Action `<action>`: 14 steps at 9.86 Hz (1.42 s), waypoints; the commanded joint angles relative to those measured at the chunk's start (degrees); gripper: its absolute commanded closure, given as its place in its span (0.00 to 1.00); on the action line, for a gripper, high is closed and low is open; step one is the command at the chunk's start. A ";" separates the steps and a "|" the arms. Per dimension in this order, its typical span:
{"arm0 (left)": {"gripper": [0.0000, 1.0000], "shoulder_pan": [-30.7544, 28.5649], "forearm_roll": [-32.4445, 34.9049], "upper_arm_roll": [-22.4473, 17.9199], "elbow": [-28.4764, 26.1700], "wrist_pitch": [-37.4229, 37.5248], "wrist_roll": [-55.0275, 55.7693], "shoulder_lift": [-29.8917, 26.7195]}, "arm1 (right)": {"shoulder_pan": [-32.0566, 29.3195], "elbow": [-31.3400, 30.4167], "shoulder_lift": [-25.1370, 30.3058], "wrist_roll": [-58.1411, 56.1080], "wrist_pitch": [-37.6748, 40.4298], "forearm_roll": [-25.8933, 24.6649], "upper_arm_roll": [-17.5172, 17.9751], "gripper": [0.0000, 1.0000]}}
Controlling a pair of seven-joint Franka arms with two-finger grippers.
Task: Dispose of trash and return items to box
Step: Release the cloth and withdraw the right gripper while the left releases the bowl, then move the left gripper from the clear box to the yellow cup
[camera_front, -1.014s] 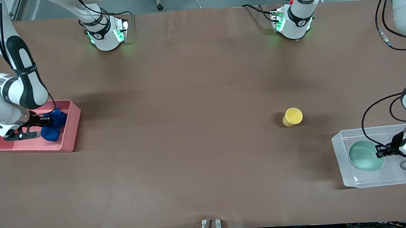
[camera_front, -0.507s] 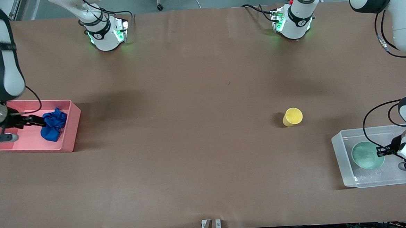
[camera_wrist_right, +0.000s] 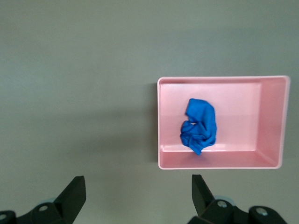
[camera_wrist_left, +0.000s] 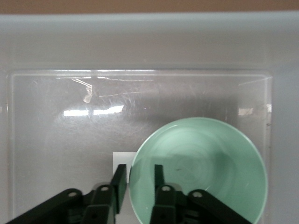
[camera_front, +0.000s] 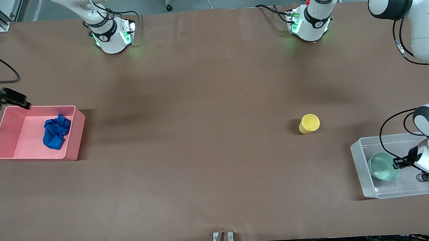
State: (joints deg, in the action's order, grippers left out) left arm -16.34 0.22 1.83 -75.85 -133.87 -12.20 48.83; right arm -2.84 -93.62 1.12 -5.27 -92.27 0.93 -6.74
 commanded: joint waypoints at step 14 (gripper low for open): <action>0.09 5.26 0.48 19.78 -45.15 3.93 21.24 -41.54 | -0.06 6.26 2.22 4.56 7.28 -1.46 1.21 0.00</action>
State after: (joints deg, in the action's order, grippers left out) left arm -10.56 0.23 20.01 -115.44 -124.62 6.99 7.17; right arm -2.96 -86.71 2.62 -0.08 -84.98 0.52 -5.72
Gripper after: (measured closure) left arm 0.088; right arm 0.000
